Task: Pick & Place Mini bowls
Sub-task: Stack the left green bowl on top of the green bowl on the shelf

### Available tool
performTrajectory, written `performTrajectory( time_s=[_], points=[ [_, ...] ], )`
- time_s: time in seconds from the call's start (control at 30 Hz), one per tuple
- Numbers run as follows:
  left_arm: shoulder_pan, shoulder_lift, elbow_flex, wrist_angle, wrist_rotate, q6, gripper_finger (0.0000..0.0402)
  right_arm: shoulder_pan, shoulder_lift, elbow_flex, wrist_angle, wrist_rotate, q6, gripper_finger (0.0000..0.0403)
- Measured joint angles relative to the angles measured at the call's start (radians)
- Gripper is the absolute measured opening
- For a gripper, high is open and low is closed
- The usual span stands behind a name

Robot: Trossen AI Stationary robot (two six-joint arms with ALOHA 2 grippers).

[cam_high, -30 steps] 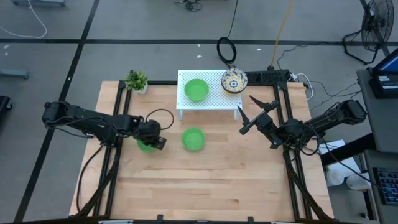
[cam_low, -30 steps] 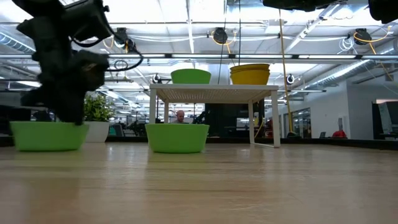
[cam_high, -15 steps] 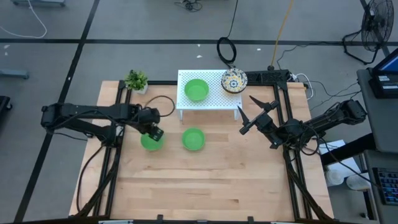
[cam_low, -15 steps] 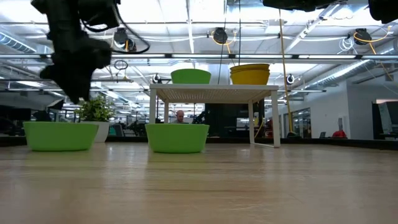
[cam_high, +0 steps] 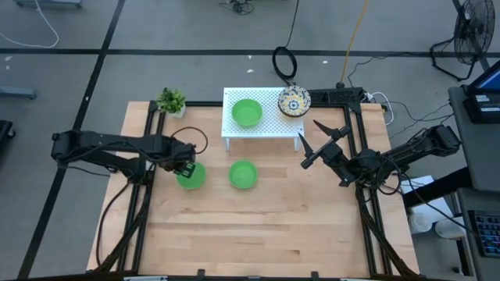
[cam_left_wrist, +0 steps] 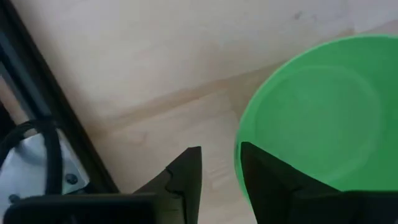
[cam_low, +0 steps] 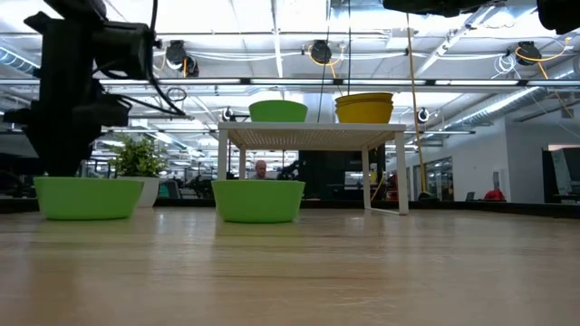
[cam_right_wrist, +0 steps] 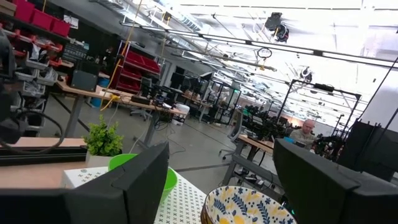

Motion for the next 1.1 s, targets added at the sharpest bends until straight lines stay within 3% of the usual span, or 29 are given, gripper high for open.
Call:
performTrajectory(
  time_s=[0.37, 0.47, 0.57, 0.7, 0.87, 1.1],
  points=[
    [0.0, 0.003, -0.065, 0.09, 0.045, -0.003, 0.0109, 0.0, 0.0, 0.0, 0.0, 0.0, 0.001, 0.0274],
    [0.0, 0.003, -0.065, 0.103, 0.077, -0.015, 0.0077, 0.0, 0.0, 0.0, 0.0, 0.0, 0.001, 0.0274],
    [0.0, 0.003, -0.064, 0.119, 0.081, -0.02, 0.002, 0.0, 0.0, 0.0, 0.0, 0.0, 0.001, 0.0274],
    [0.0, 0.003, -0.032, 0.114, 0.081, 0.006, 0.001, 0.0, 0.0, 0.0, 0.0, 0.0, 0.001, 0.0274],
    [-0.001, 0.003, 0.134, 0.087, 0.087, 0.082, 0.0006, 0.0, 0.0, 0.0, 0.0, 0.0, 0.001, 0.0274],
    [-0.002, 0.003, 0.542, -0.081, 0.038, 0.224, 0.0004, 0.0, 0.0, 0.0, 0.0, 0.0, 0.001, 0.0274]
  ],
)
